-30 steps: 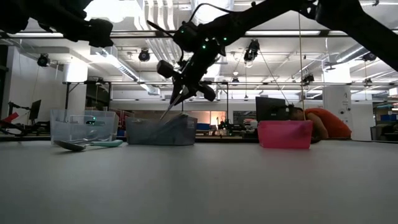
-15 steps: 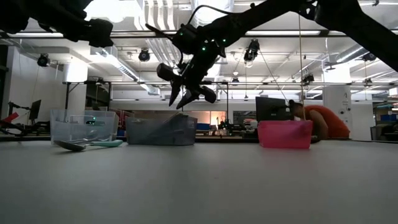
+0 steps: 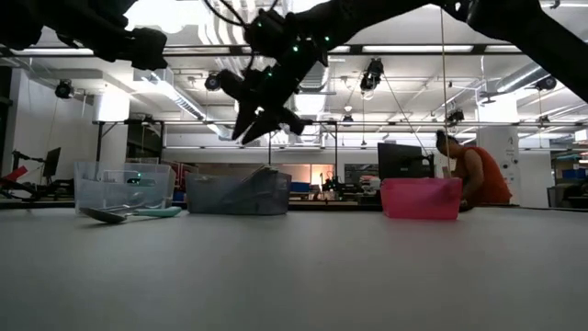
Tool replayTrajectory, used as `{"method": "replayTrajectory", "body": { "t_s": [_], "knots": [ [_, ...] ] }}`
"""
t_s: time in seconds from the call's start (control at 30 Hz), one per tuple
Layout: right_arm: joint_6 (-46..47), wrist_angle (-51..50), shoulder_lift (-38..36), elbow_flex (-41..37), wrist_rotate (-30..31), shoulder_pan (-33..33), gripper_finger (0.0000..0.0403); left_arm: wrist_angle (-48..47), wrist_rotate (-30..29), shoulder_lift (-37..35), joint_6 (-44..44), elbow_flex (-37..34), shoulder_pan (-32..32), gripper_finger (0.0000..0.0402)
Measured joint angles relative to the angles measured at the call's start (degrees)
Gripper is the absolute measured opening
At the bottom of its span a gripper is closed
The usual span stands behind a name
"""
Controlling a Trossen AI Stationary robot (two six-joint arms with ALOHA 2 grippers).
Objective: Sort silverware by color (type)
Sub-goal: Adjust the black bin
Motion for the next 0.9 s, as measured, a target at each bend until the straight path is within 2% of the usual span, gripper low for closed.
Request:
{"method": "replayTrajectory", "body": {
  "t_s": [0.17, 0.4, 0.6, 0.77, 0.9],
  "knots": [
    [-2.5, -3.5, 0.0, -0.5, -7.2, 3.5, 0.0066, 0.0, 0.0, 0.0, 0.0, 0.0, 0.0, 0.0223],
    [-1.6, -6.7, 1.3, -3.9, -2.9, 4.4, 0.0013, 0.0, 0.0, 0.1, 0.0, 0.0, 0.0, 0.0223],
    [-0.7, -6.3, 1.9, -5.9, 2.7, 3.0, 0.0009, 0.0, 0.0, 0.2, 0.0, 0.0, 0.0, 0.0223],
    [1.5, -7.6, 2.0, -6.5, 10.6, 1.3, 0.0009, 0.0, 0.0, 0.3, 0.0, 0.0, 0.0, 0.0223],
    [1.5, -7.7, 2.0, -6.2, 11.4, -0.3, 0.0009, 0.0, 0.1, 0.3, 0.0, 0.0, 0.0, 0.0223]
  ]
}}
